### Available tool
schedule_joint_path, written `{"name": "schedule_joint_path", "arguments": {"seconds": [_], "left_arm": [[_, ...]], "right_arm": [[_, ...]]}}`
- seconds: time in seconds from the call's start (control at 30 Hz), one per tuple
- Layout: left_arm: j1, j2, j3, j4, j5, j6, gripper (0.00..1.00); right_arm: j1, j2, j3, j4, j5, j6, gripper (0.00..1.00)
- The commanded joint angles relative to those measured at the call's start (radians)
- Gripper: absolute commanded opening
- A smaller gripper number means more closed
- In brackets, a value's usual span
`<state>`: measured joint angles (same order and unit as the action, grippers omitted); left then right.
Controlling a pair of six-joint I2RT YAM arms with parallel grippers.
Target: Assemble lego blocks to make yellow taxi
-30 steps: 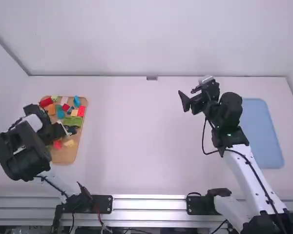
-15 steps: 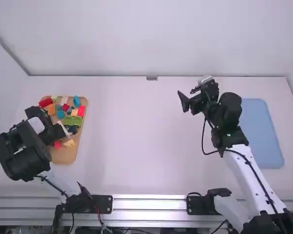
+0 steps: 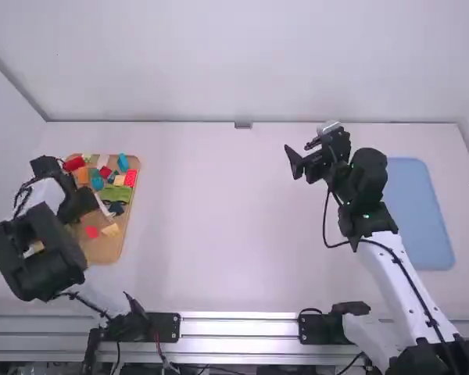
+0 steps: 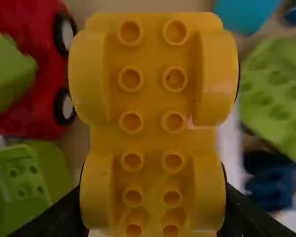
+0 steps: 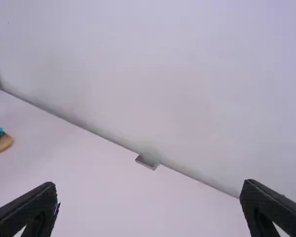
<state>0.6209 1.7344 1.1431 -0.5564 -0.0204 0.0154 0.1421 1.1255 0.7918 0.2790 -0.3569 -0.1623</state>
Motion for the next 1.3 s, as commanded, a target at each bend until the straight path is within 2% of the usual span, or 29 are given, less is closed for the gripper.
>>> {"name": "schedule_joint_path", "arguments": {"seconds": [0.0,0.07,0.13,0.2,0.23,0.33,0.37,0.47,0.5,0.57,0.6,0.77,0.87,0.97,1.17,1.27], "left_arm": [[-0.076,-0.135,0.029,-0.025,0.034,0.038,0.37],[-0.175,-0.206,0.020,-0.052,0.134,0.163,0.34],[-0.269,-0.235,0.019,-0.069,0.210,0.235,0.27],[-0.351,-0.242,0.019,-0.080,0.245,0.288,0.26],[-0.380,-0.242,0.019,-0.081,0.249,0.305,0.26],[-0.579,-0.226,0.017,-0.090,0.241,0.400,0.33],[-0.597,-0.222,0.017,-0.090,0.241,0.415,0.34],[-0.770,-0.168,0.017,-0.076,0.241,0.569,0.40],[-0.784,-0.162,0.017,-0.076,0.241,0.584,0.41],[-0.858,-0.133,0.017,-0.076,0.240,0.648,0.41],[-0.912,-0.103,0.017,-0.064,0.240,0.688,0.33],[-1.032,-0.009,0.017,-0.018,0.237,0.804,0.27],[-1.098,0.043,0.017,-0.014,0.213,0.876,0.33],[-1.134,0.085,0.017,0.012,0.154,0.866,0.33],[-1.144,0.160,0.017,0.047,0.139,0.865,0.34],[-1.144,0.186,0.017,0.061,0.134,0.866,0.38]], "right_arm": [[0.003,0.006,0.038,0.001,-0.003,0.000,0.99],[0.003,0.006,0.038,-0.003,-0.003,0.001,0.99],[0.003,0.006,0.038,-0.006,-0.003,0.000,0.99],[0.003,0.006,0.038,-0.006,-0.002,0.001,0.98],[0.003,0.006,0.038,-0.006,-0.003,0.001,0.99],[0.003,0.006,0.038,-0.006,-0.003,0.000,0.99],[0.003,0.006,0.038,-0.006,-0.003,0.000,0.99],[0.003,0.006,0.038,-0.006,-0.003,0.001,0.98],[0.003,0.006,0.038,-0.006,-0.003,0.001,0.99],[0.003,0.006,0.038,-0.006,-0.002,0.001,0.99],[0.003,0.006,0.038,-0.006,-0.003,0.001,0.99],[0.003,0.006,0.038,-0.009,-0.002,0.001,0.98],[0.003,0.006,0.038,-0.016,-0.003,0.000,0.99],[0.002,0.006,0.038,-0.023,-0.002,0.001,0.99],[0.003,0.006,0.038,-0.025,-0.002,0.001,0.99],[0.003,0.006,0.038,-0.025,-0.002,0.000,0.99]]}}
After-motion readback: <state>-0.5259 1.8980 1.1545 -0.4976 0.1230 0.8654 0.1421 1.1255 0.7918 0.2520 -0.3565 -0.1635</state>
